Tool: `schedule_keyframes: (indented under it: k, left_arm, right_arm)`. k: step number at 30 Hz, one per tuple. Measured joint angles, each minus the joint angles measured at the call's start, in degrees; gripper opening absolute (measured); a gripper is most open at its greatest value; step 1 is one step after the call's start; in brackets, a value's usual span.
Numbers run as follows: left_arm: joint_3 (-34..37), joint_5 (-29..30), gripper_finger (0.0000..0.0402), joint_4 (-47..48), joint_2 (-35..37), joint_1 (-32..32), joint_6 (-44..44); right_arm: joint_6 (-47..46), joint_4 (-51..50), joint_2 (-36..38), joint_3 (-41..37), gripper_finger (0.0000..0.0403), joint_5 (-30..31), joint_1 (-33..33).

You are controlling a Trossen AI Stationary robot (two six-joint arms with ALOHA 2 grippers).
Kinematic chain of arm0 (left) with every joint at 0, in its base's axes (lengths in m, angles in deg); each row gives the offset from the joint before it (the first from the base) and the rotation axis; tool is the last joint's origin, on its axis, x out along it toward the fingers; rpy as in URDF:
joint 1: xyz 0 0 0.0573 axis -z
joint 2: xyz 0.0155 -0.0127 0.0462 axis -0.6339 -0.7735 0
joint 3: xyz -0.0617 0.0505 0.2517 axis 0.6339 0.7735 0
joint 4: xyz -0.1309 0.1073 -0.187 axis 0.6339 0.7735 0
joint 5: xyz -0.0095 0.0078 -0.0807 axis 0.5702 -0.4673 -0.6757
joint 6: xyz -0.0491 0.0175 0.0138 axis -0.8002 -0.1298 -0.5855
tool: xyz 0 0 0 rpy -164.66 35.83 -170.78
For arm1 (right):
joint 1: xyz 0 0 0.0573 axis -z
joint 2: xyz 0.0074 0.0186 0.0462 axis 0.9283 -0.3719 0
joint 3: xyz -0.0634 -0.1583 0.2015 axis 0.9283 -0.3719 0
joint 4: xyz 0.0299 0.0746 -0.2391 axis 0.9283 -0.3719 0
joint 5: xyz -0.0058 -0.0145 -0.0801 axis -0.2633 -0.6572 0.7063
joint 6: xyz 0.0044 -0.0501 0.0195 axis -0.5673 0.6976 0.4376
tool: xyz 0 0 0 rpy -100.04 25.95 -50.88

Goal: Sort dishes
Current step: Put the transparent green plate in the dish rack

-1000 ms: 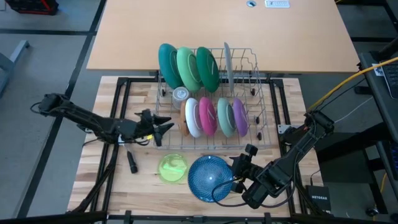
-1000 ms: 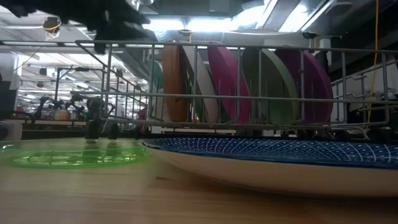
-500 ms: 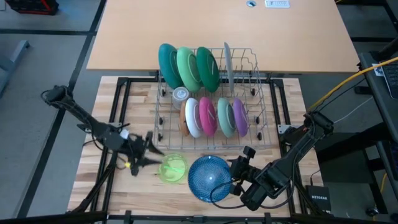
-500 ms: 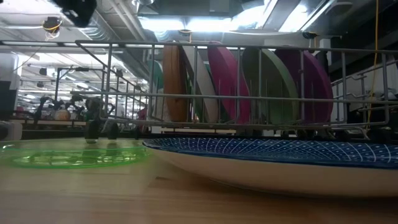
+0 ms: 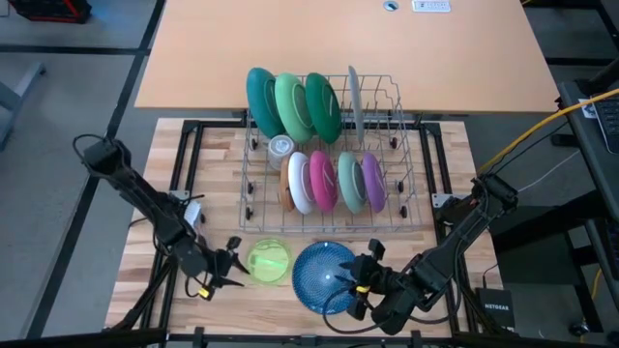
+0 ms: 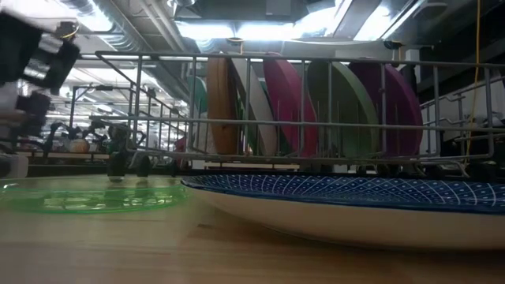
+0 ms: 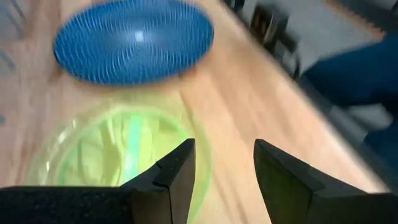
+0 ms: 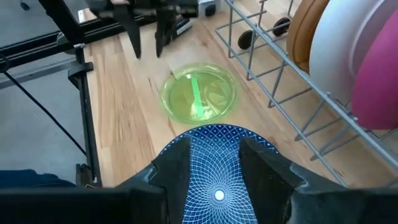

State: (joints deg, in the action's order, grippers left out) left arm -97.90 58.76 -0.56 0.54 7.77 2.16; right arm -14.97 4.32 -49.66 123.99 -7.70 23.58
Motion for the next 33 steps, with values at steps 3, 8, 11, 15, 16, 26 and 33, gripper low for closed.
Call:
schedule_keyframes:
  k: [3,8,11,15,16,26,33]
  left_arm:
    - [0.0,0.3,0.0153,1.2,-3.6,1.0,1.6]
    - [-0.1,1.3,0.0153,1.7,-8.8,1.7,6.8]
    - [-1.4,2.9,0.0153,4.2,-11.3,1.7,10.2]
    - [-4.5,6.2,0.0153,9.5,-13.7,1.7,17.4]
    - [-5.2,6.3,0.0153,10.3,-14.2,1.7,18.7]
    - [-7.2,6.3,0.0153,11.5,-17.8,1.7,23.3]
    - [-7.2,6.5,0.0153,11.4,-18.1,1.6,19.0]
  right_arm:
    - [0.0,0.5,0.0,0.0,0.0144,-0.2,0.0]
    - [0.0,1.2,-0.1,0.0,0.0144,0.0,0.0]
    - [0.0,1.2,-0.1,0.0,0.0144,0.1,0.0]
    - [0.0,1.2,-0.1,0.0,0.0144,0.3,0.0]
    - [0.0,1.2,-0.1,0.0,0.0144,0.3,0.0]
    - [0.2,0.6,-0.1,0.0,0.0144,0.3,0.0]
    - [0.2,0.4,-0.1,0.0,0.0144,0.3,0.0]
